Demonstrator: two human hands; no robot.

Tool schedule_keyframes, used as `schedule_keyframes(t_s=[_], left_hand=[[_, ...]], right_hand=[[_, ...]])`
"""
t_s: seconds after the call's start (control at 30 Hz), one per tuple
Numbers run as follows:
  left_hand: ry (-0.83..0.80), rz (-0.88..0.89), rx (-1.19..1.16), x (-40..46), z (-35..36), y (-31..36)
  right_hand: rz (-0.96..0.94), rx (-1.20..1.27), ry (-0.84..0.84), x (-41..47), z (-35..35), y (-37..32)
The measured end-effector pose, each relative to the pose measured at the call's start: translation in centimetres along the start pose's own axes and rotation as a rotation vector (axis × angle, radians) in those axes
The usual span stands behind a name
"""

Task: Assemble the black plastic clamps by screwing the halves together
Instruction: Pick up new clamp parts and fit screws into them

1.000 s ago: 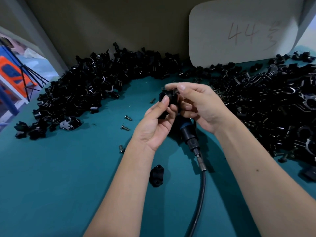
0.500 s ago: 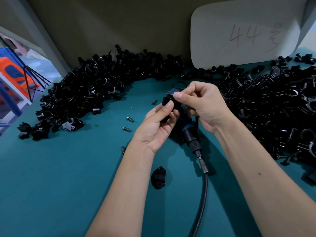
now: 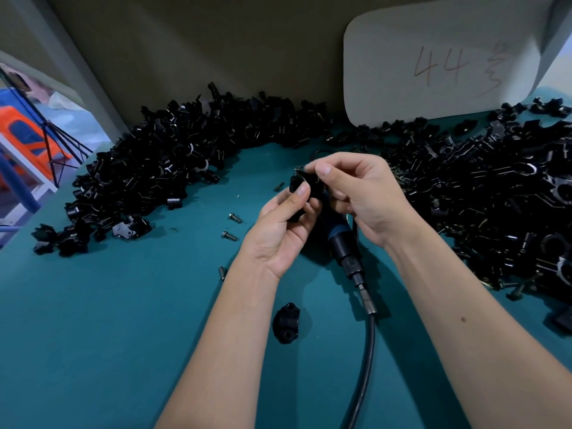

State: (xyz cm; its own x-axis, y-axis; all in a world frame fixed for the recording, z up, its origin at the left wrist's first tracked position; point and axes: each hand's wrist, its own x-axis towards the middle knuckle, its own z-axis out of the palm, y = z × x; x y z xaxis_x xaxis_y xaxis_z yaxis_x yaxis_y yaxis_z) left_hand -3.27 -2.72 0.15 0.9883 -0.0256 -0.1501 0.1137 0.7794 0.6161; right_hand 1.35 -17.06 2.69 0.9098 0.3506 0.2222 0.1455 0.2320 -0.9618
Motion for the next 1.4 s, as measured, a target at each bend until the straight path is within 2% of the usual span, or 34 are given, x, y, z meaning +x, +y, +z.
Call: schedule_keyframes(t_s=[0.13,0.3,0.57,0.67,0.83,1.1,1.27,1.4], left_hand=[[-0.010,0.018,0.047,0.0,-0.1,-0.3],[0.009,0.157,0.261,0.2,0.0,-0.5],[0.043,0.357,0.428,0.3,0.3,-1.0],[0.059,0.344,0.420,0.2,0.4,-0.7],[0.106,0.373,0.456,0.5,0.1,-0.7],[0.044,0.382,0.480,0.2,-0.2,-0.3],[0.039,0.374,0.513,0.3,-0.6,0.0],[0.032,0.368,0.544,0.2,-0.8,0.0]], right_hand=[[0.024,-0.007,0.088,0.1,0.4,0.0],[0.076,-0.036,0.212,0.2,0.6,0.3],[0.160,0.092,0.288,0.5,1.3,0.4],[0.139,0.093,0.270,0.6,1.1,0.5],[-0.035,-0.190,0.112,0.3,0.0,0.4],[-0.105,-0.338,-0.135,0.2,-0.9,-0.2],[-0.298,-0.808,-0.135,0.7,-0.7,-0.2],[-0.373,-0.878,-0.098,0.8,-0.1,-0.1]])
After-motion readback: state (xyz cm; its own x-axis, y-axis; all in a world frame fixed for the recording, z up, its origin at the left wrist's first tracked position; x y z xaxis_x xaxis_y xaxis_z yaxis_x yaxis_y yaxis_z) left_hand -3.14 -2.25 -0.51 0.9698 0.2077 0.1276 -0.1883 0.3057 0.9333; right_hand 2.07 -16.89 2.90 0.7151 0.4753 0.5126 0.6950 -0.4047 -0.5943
